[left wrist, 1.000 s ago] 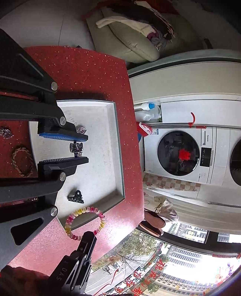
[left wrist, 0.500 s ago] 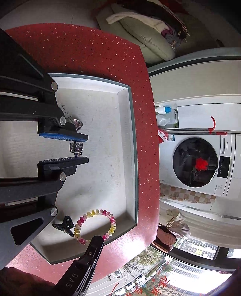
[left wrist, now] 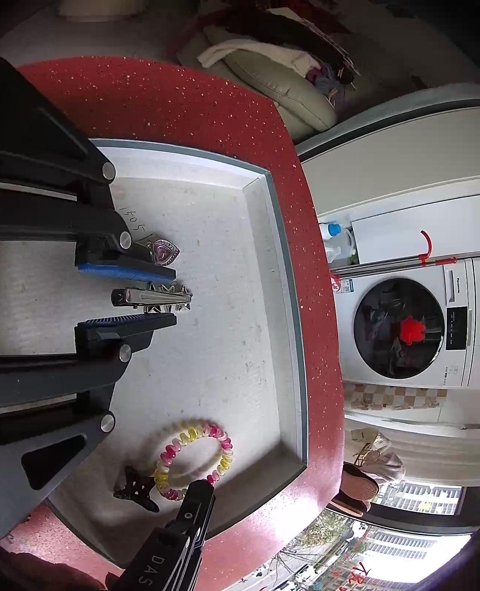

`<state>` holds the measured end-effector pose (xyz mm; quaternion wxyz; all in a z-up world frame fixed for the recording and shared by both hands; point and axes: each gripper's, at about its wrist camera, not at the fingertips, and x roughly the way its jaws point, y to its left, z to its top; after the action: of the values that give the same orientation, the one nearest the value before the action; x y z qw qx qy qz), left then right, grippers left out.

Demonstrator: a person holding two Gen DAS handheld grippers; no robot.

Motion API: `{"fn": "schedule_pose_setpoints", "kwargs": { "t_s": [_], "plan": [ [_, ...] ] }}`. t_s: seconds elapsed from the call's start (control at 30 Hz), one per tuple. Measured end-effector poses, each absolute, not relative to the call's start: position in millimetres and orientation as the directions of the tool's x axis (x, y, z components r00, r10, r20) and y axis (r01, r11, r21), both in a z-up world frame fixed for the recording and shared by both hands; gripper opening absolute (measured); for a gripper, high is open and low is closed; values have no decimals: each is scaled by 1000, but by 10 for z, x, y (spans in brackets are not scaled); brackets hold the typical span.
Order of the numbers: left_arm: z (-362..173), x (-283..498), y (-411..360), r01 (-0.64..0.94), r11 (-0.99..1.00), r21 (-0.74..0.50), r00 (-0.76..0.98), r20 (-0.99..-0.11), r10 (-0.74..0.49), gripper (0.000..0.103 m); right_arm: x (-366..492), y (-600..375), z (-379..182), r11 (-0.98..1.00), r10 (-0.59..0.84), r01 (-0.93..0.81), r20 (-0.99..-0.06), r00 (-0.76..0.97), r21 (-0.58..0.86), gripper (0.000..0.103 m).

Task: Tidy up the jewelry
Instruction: 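Carry the barrette and beaded bracelet into the tray and release both, then grasp the green bangle with the left tool while the right tool grasps the yellow hair tie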

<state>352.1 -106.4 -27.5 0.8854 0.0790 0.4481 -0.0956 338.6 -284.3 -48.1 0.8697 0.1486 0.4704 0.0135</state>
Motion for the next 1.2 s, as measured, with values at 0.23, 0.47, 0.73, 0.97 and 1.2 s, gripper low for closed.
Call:
{"fn": "schedule_pose_setpoints", "kwargs": {
  "t_s": [0.23, 0.47, 0.73, 0.97, 1.2],
  "plan": [
    [-173, 3431, -1040, 240, 969, 62, 613, -783, -102, 36, 3217, -2823, -300, 948, 183, 97, -770, 612, 303, 58],
    [-76, 3405, -974, 236, 971, 41, 617, -778, -117, 36, 3079, -2796, -164, 942, 198, 87, -747, 635, 324, 58],
    [66, 3214, -906, 244, 969, 34, 637, -759, -134, 36, 2859, -2721, -55, 939, 216, 68, -733, 645, 337, 62],
    [237, 2938, -784, 232, 972, 28, 681, -719, -142, 103, 2625, -2667, 33, 940, 220, 56, -722, 656, 337, 70],
    [341, 2649, -625, 218, 976, 11, 698, -701, -148, 103, 2316, -2618, 110, 935, 245, 29, -701, 670, 354, 82]
  ]
}}
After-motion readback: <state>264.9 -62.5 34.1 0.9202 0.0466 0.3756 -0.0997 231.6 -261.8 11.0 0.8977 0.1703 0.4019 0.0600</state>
